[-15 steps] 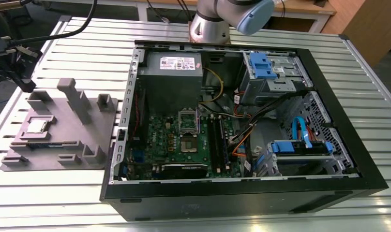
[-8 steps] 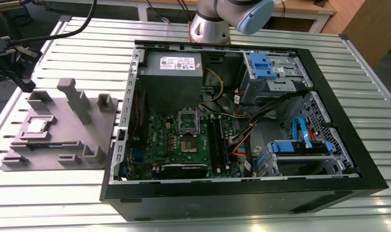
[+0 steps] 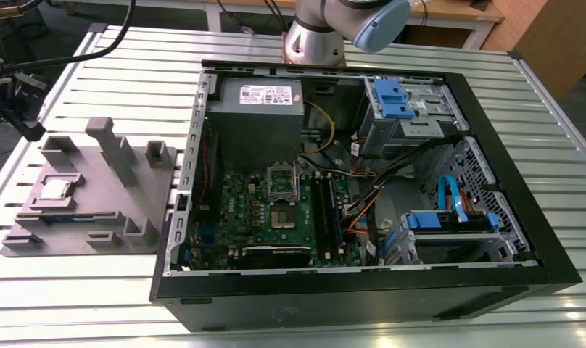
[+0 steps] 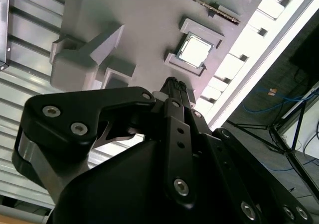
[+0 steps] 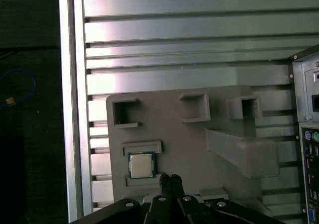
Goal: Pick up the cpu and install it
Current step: 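Pick up the cpu and move it towards the insertion slot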
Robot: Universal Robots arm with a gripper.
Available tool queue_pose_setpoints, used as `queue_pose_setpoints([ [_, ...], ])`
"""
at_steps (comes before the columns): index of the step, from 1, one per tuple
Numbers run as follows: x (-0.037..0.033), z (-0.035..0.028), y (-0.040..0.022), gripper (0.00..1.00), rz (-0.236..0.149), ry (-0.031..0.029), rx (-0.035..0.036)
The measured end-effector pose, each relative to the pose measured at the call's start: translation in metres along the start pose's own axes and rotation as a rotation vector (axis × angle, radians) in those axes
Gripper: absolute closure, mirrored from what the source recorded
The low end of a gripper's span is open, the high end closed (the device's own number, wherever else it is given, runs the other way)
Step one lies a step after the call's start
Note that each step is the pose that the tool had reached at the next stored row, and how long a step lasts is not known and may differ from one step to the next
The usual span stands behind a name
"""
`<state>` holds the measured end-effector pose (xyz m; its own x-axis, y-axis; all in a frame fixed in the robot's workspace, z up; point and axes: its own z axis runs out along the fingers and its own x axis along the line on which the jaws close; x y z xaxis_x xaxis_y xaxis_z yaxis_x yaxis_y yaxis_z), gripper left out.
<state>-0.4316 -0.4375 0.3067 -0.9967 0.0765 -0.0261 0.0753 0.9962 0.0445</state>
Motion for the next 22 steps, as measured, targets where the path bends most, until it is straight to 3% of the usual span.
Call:
queue_pose_setpoints([
  [13, 0.0160, 0.0223, -0.0022, 0.89, 0.000, 0.0002, 0.0001],
  [22, 0.0204, 0.0387, -0.0033, 0.89, 0.000, 0.0009, 0.0001],
])
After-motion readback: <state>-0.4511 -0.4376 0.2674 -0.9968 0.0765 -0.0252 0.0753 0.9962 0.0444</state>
